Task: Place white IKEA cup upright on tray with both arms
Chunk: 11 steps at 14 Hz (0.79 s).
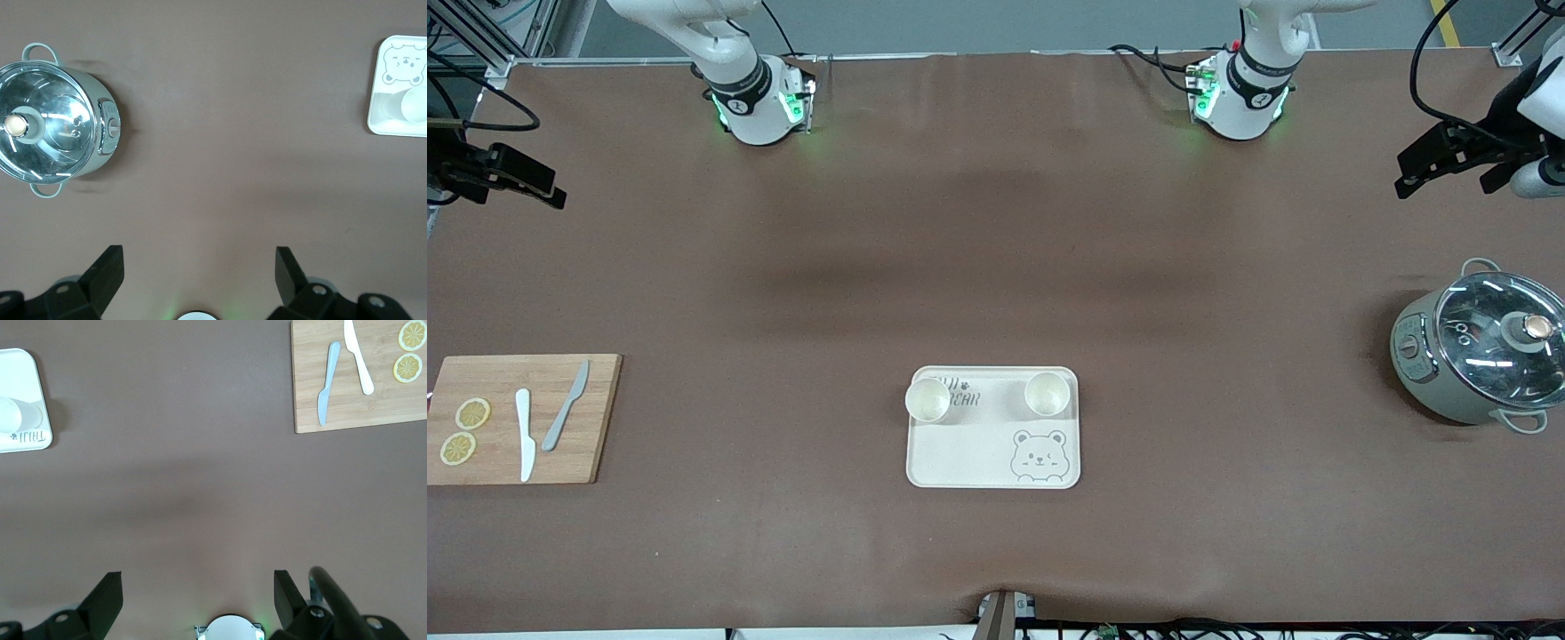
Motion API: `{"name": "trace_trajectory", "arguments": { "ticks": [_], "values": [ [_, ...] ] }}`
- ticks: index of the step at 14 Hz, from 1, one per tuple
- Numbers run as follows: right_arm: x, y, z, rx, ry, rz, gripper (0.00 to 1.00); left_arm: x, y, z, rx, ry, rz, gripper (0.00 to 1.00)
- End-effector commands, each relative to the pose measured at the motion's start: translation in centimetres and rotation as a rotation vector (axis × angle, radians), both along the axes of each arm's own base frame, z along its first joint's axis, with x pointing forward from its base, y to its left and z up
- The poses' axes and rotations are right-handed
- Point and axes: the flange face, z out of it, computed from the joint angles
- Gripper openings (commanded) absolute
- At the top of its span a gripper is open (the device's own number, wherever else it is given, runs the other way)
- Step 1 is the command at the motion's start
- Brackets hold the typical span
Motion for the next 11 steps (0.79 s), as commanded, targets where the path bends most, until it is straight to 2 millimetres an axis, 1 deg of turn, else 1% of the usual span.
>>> {"name": "trace_trajectory", "arguments": {
  "ticks": [1, 8, 11],
  "values": [
    [-0.71, -0.18, 0.17, -0.007, -0.011, 0.001, 1.00, 0.35, 0.25, 0.49, -0.008, -0.005, -0.012, 1.00],
    [-0.78, -0.17, 0.12, -0.006, -0.005, 0.003, 1.00, 0.57, -0.06, 0.01, -0.008, 0.006, -0.007, 1.00],
    [-0.78, -0.17, 0.12, -0.006, -0.005, 0.001, 1.00, 0.67, 0.18, -0.09, -0.008, 0.009, -0.001, 1.00]
  ]
}}
